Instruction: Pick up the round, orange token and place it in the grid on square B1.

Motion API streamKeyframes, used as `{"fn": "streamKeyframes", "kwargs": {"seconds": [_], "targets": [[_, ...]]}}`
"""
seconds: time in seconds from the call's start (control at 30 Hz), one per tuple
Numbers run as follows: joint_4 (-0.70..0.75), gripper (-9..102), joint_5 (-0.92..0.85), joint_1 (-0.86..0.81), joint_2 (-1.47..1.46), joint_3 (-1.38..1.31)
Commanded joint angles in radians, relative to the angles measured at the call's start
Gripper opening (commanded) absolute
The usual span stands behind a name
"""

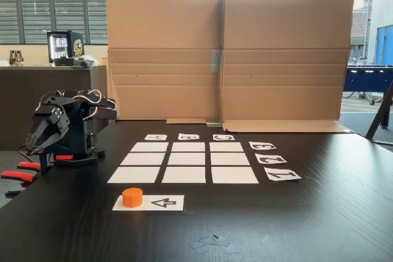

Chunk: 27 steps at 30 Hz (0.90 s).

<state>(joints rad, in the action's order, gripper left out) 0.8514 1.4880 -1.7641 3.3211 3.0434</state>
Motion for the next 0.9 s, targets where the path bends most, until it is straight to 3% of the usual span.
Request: {"fn": "streamKeyframes", "kwargs": {"seconds": [0.0,0.73,0.87], "targets": [[-0.003,-1,-0.02,-0.106,0.008,-0.035],[-0.005,-1,-0.051,-0.086,0.003,-0.038],[-0.021,-1,-0.058,-0.052,-0.11,-0.126]]}}
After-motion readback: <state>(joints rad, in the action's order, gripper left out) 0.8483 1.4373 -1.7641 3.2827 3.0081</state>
